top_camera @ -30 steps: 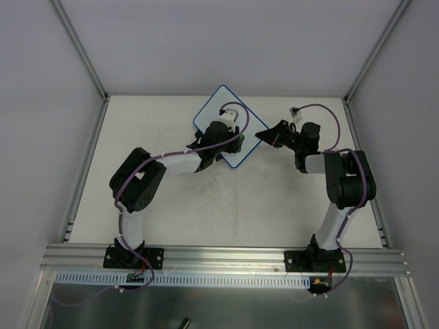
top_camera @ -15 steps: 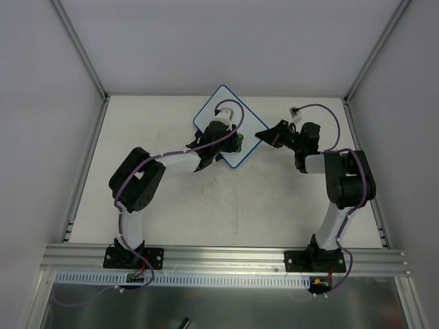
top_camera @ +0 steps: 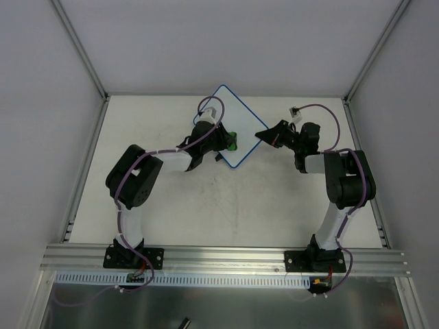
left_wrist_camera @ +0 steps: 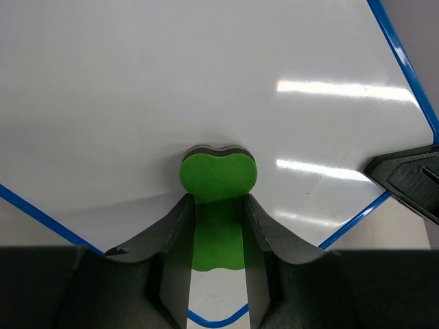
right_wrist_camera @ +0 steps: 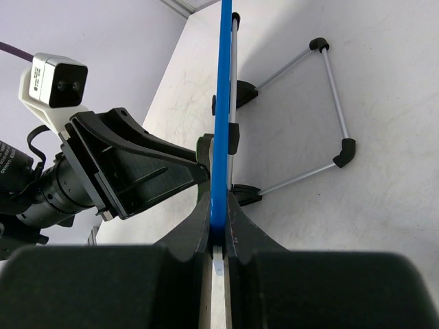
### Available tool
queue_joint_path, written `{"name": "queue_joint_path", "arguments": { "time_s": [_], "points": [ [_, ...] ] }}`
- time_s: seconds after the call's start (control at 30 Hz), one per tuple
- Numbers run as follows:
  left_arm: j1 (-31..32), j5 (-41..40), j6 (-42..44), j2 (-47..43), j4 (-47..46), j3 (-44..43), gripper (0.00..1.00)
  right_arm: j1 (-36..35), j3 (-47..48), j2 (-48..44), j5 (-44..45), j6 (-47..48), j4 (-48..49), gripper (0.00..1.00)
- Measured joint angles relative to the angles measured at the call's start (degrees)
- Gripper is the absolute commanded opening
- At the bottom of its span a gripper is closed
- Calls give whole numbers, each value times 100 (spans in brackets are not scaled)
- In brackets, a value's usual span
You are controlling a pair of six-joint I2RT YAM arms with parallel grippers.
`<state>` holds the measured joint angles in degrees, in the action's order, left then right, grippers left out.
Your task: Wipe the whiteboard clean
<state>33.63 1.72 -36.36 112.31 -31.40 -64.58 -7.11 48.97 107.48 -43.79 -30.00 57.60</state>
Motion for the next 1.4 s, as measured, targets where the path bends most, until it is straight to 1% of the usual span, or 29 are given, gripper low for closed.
{"name": "queue_joint_path", "arguments": {
  "time_s": [0.2, 0.43, 0.9, 1.0, 1.17, 1.4],
  "points": [
    [0, -92, -254, -26, -317, 256, 0, 0, 0, 7, -9, -7, 13, 0],
    [4, -590, -483, -162, -254, 610, 0, 0, 0, 7, -22, -7, 44, 0],
    [33, -691, -442, -173, -179, 601, 0, 2, 0, 35, -37, -44, 107, 0],
    [127, -826, -212, -179, -173, 555, 0, 4, 0, 50, -42, -57, 133, 0],
    [382, -1169, 476, -177, -4, 365, 0, 28, 0, 72, -52, -87, 177, 0],
    [831, -1019, 1250, -177, 85, 96, 0, 46, 0, 90, -59, -90, 199, 0]
  ]
}}
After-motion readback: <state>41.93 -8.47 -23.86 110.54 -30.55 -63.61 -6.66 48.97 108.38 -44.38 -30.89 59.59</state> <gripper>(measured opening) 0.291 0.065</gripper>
